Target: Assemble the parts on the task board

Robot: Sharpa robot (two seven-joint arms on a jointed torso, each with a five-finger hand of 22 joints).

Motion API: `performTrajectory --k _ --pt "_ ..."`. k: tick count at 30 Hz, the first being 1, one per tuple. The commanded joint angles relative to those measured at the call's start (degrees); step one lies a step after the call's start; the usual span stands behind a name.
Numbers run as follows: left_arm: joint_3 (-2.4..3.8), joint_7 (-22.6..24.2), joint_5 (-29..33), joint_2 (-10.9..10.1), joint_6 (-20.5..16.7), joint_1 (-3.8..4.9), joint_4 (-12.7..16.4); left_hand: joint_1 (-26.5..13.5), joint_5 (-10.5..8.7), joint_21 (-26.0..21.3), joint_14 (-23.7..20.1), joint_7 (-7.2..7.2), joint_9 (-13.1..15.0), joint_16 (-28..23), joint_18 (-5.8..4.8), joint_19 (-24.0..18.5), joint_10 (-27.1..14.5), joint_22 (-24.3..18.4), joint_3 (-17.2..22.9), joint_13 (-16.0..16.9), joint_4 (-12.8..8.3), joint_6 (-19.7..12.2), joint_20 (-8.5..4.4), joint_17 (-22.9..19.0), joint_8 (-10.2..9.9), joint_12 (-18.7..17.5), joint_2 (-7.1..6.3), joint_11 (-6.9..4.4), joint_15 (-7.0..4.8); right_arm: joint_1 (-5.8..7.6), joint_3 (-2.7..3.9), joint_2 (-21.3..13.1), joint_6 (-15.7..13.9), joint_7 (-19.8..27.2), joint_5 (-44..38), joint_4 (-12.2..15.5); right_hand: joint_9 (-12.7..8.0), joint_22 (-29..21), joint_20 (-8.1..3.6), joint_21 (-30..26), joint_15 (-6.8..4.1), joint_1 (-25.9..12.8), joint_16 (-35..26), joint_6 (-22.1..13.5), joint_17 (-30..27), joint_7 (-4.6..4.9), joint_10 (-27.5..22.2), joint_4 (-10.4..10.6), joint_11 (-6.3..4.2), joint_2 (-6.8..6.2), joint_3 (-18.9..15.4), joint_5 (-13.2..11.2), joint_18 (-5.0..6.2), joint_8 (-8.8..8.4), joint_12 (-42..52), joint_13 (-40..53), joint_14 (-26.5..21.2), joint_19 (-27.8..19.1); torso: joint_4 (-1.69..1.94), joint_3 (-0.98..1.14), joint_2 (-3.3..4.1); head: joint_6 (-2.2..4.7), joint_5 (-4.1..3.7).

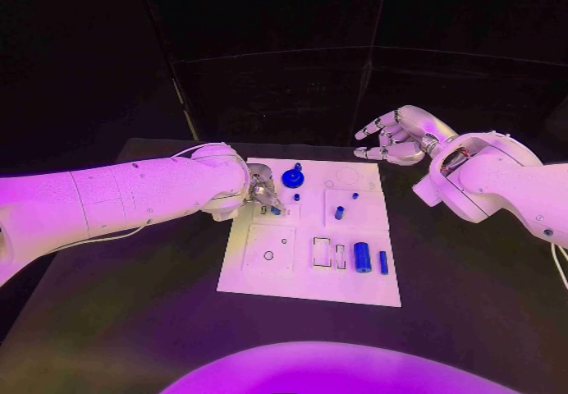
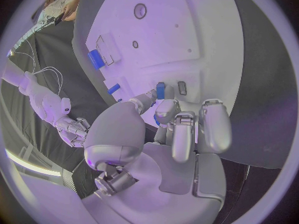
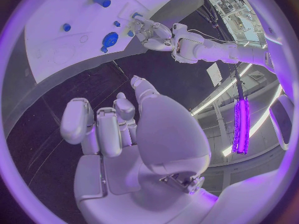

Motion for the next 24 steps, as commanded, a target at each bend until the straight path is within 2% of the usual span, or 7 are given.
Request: performTrajectory --k 1,10,24 --pt "-0.15 -0.03 -0.39 0.17 1.98 -0.23 0.03 0.51 0.34 0.3 6.05 -0.23 0.01 0.18 -0.63 0.23 0.54 0.06 9.76 0.14 -9.34 0.08 0.15 15.09 0.24 0.31 -0.29 -0.09 0.0 0.11 0.03 0.07 0.15 0.44 0.08 0.03 -0.02 0.04 0.02 -0.2 -0.4 0.23 -0.04 -0.36 0.08 -0.22 -0.3 0.19 0.02 -0.34 0.11 -0.39 0.77 0.21 -0.28 -0.04 2.62 -0.35 0.04 -0.02 0.01 -0.04 -0.06" --pt "-0.14 -0.14 -0.44 0.28 2.18 -0.25 -0.31 0.41 0.44 0.35 6.05 -0.27 0.24 0.18 -0.65 0.29 0.81 0.18 10.07 0.49 -9.23 0.23 0.15 15.09 0.6 0.59 -0.51 -0.11 0.0 0.11 0.03 0.19 0.16 0.45 0.08 -0.04 -0.01 0.0 0.02 -0.22 -0.41 0.31 -0.07 -0.35 0.04 -0.22 -0.27 0.16 0.02 -0.32 0.15 -0.36 0.78 0.23 -0.25 0.0 2.61 -0.36 0.01 0.04 0.0 -0.02 0.09" --pt "-0.14 -0.24 -0.44 0.48 2.86 -0.25 -0.64 -0.05 0.47 0.37 6.05 -0.36 0.51 0.18 -0.66 0.33 0.92 0.24 10.38 0.38 -8.73 0.32 0.14 15.09 0.97 0.56 -0.6 -0.17 -0.02 0.11 0.03 0.25 0.19 0.45 0.08 -0.08 -0.01 0.0 0.02 -0.22 -0.41 0.31 -0.07 -0.35 0.04 -0.22 -0.27 0.16 0.02 -0.32 0.15 -0.36 0.78 0.23 -0.25 0.0 2.61 -0.36 -0.07 0.0 0.0 -0.08 0.15"
